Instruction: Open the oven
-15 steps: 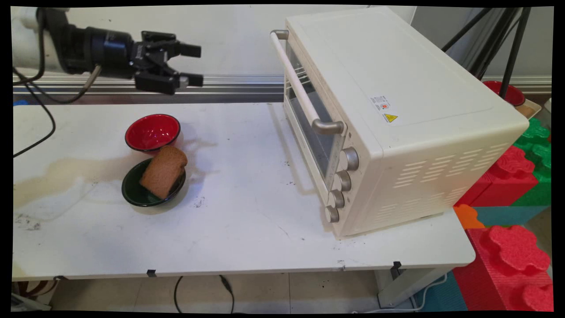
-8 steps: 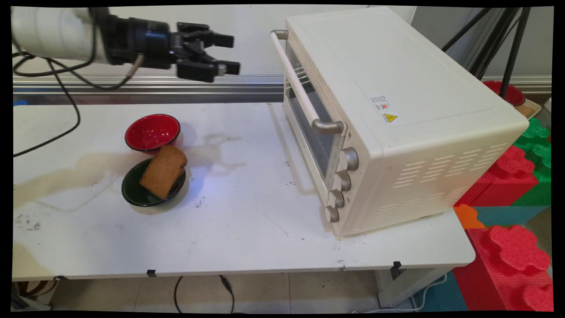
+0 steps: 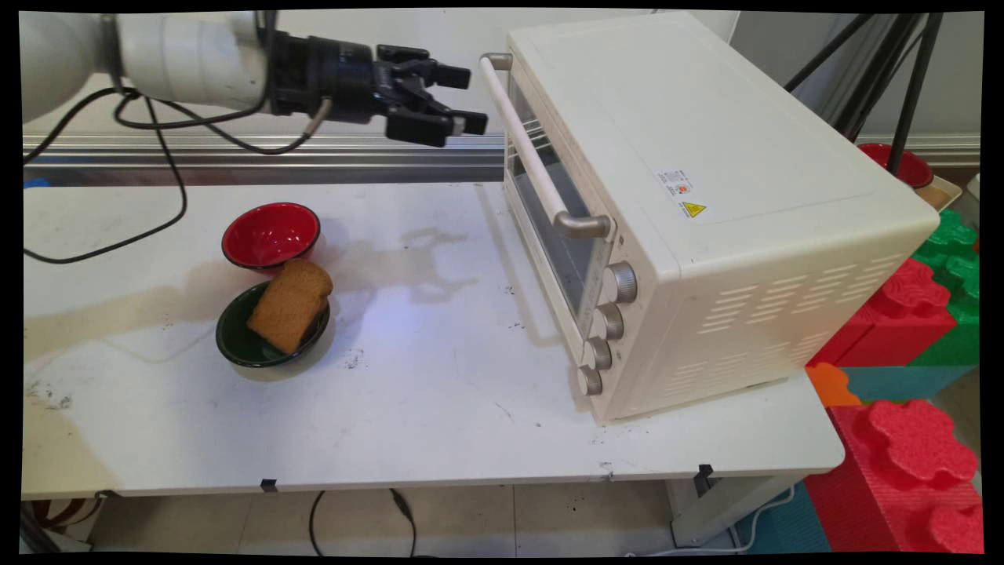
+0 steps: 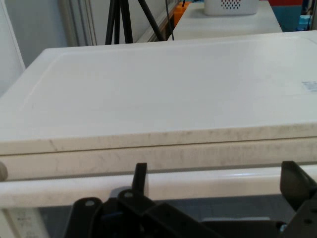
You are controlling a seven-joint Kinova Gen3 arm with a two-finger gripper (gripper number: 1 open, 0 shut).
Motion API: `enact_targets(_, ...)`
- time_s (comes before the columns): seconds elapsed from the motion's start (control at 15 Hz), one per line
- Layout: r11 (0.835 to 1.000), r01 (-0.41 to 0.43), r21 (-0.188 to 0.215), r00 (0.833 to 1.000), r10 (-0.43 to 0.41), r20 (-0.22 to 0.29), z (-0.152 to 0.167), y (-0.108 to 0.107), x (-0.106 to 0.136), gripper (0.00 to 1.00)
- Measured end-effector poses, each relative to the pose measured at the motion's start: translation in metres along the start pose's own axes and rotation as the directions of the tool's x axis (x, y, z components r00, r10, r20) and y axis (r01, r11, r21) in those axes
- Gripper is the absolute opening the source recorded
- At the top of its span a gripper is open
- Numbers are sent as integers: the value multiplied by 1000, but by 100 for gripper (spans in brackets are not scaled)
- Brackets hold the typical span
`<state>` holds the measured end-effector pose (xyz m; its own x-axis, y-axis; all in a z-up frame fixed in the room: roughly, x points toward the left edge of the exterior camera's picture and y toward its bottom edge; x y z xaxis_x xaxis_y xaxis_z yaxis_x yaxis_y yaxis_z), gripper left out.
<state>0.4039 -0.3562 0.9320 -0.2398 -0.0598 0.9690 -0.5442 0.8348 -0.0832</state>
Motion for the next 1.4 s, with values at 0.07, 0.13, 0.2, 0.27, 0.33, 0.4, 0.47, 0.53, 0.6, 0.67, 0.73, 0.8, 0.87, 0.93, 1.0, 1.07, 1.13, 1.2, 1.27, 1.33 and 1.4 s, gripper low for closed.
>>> enact_targets(0.07,1000,-1,2,1000,1,3,7,-1,0,100)
enact_targets(0.13,1000,-1,3,1000,1,7,14,-2,0,100)
enact_targets(0.2,1000,-2,4,1000,2,10,20,-3,1,100)
enact_targets(0.27,1000,-2,4,1000,2,11,25,-4,1,100)
enact_targets(0.33,1000,-2,3,1000,2,11,28,-4,1,100)
enact_targets(0.4,1000,-4,2,1000,4,12,32,-4,1,100)
enact_targets(0.47,1000,-5,-1,1000,6,11,36,-5,1,0)
enact_targets(0.53,1000,-8,-4,1000,8,12,41,-5,2,0)
enact_targets(0.6,1000,-9,-7,1000,9,14,45,-4,2,0)
enact_targets(0.67,1000,-11,-8,1000,11,17,48,-4,2,0)
enact_targets(0.73,1000,-13,-10,1000,13,22,53,-4,2,0)
enact_targets(0.8,1000,-16,-12,999,17,28,56,-3,2,0)
enact_targets(0.87,1000,-21,-12,999,21,37,60,-3,2,0)
enact_targets(0.93,1000,-25,-14,999,25,45,64,-3,2,0)
enact_targets(1.0,1000,-27,-15,998,28,52,66,-4,2,0)
enact_targets(1.07,999,-29,-16,998,30,57,68,-4,2,0)
enact_targets(1.13,999,-33,-18,997,34,65,70,-4,2,0)
enact_targets(1.2,999,-35,-19,997,37,70,71,-4,1,0)
enact_targets(1.27,999,-39,-21,996,41,77,72,-4,1,0)
enact_targets(1.33,999,-42,-23,996,43,81,72,-4,1,0)
enact_targets(1.4,999,-46,-26,995,48,88,73,-4,0,0)
